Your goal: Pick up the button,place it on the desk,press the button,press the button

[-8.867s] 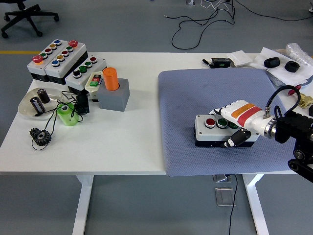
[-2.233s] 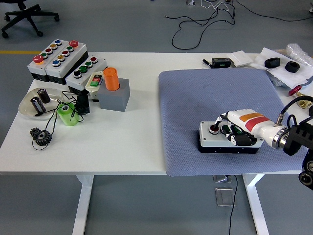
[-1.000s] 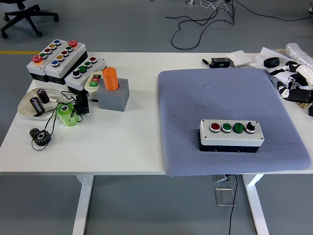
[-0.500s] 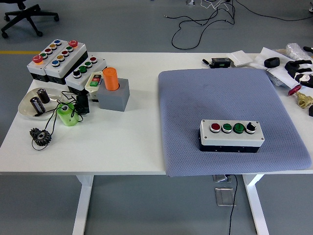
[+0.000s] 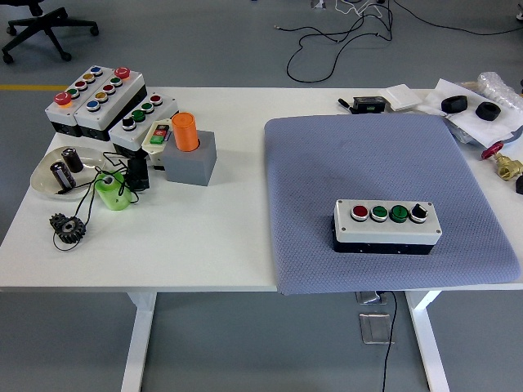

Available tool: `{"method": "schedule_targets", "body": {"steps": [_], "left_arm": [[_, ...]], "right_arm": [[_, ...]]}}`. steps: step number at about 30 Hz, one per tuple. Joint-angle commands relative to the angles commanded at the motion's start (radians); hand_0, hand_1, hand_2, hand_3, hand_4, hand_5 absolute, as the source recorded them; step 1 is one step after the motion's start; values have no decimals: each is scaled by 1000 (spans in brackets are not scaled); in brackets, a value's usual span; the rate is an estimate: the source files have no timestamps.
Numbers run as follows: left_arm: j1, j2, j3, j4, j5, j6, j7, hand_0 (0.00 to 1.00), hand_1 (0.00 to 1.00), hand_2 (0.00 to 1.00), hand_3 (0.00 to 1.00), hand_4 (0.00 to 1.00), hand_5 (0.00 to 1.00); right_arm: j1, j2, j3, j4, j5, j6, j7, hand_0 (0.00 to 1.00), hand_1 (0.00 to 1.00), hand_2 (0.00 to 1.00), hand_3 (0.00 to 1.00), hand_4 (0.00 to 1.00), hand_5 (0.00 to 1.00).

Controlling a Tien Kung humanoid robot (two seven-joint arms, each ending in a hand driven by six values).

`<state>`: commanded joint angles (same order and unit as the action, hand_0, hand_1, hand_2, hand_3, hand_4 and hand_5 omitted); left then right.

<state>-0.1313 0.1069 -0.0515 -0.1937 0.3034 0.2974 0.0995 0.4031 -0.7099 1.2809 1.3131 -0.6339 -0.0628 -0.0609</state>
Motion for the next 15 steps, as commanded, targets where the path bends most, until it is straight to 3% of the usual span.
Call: {"method": "schedule_targets", "body": {"steps": [1, 2, 7, 8, 13, 14, 15], "left_arm": [[0, 0, 0, 0, 0, 0, 0, 602, 520, 493, 449, 277, 973], [0, 0, -1, 0, 0, 0, 0, 602, 520, 493, 450, 277, 975], [1, -2, -2, 1, 0, 0, 0, 602, 520, 493, 450, 277, 975], [1, -2, -1, 1, 0, 0, 1, 602, 520, 495, 452, 277, 976], [4, -3, 0, 1, -1, 0, 1, 602, 520, 495, 452, 277, 976], [4, -3, 1, 1, -1, 0, 1, 602, 520, 496, 453, 278, 980], [5, -3, 1, 1, -1, 0, 0, 602, 520, 496, 453, 278, 980]], "right_arm": [[-6, -1, 14, 3, 10, 1, -1, 965, 911, 997, 998, 924, 561], [-10, -1, 23, 5, 18, 4, -3, 957, 898, 994, 998, 964, 712], [-14, -1, 31, 10, 42, 22, -18, 957, 898, 994, 998, 964, 712], [-14, -1, 30, 12, 45, 27, -22, 940, 877, 960, 998, 998, 888], [-16, 1, 33, 19, 50, 44, -47, 940, 877, 960, 998, 998, 888], [-17, 2, 35, 20, 51, 48, -54, 844, 734, 837, 998, 993, 976], [-17, 2, 36, 20, 50, 50, -57, 844, 734, 837, 998, 993, 976]]}}
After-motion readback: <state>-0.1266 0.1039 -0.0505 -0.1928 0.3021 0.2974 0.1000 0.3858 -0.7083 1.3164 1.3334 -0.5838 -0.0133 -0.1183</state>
